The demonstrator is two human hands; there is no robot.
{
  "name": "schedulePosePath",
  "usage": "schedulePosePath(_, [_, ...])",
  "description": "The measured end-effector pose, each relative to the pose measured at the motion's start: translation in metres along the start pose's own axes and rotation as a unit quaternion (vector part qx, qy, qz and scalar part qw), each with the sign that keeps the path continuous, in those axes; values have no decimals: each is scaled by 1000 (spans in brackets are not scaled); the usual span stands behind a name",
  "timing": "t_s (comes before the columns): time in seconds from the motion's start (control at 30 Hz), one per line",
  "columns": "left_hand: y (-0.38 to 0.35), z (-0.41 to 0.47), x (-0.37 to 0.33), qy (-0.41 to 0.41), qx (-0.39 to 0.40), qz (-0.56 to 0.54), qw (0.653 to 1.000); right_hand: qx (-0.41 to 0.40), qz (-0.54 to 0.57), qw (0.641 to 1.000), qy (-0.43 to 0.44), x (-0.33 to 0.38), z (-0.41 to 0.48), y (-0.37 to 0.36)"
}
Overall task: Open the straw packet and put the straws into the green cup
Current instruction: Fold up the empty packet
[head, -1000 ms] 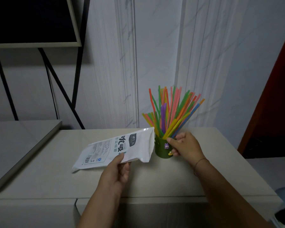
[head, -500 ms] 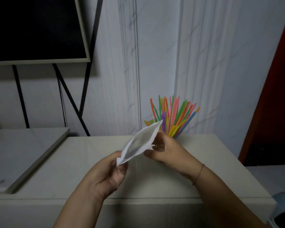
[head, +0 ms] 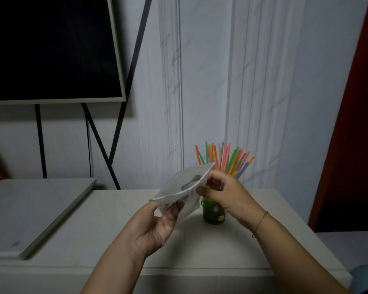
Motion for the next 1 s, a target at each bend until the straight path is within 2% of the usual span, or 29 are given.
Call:
schedulePosePath(0.13, [1,5,-2,-6,20,23,1000,-31,33,999,-4,-1,4,5])
schedulePosePath(0.23, [2,10,-4,-12,46,23,999,-77,68,994,-40,-6,7,11])
schedulePosePath(0.33, [8,14,-7,-75,28,140,987,-114,110,983,-90,-12,8,17])
schedulePosePath(0.43, [19,18,-18,-207,-35,322,923,-137,121,975,-125,-17,6,20])
schedulePosePath(0.5, [22,20,-28,-294,-71,373,877,-143,124,972,-141,-21,4,19])
schedulePosePath(0.53, [21,19,-31,-326,-74,372,866,-140,124,971,-149,-22,2,17])
schedulePosePath(0.7, [19,19,-33,-339,-42,301,891,-79,70,978,-177,-27,-10,11])
schedulePosePath(0.87, [9,21,-33,-315,8,296,902,-61,71,979,-184,-30,-19,13])
schedulePosePath(1.0, [3,32,-49,-285,-15,198,938,-11,39,979,-198,-34,-26,5])
Point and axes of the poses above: each hand's wrist, its own z-axis towards the middle knuckle, its own y-axis out of the back of the hand, x = y × z, the point moved 7 cm from there along z, towards the middle knuckle, and after that the axes turned 14 degrees about -x, right-handed, at the moved point
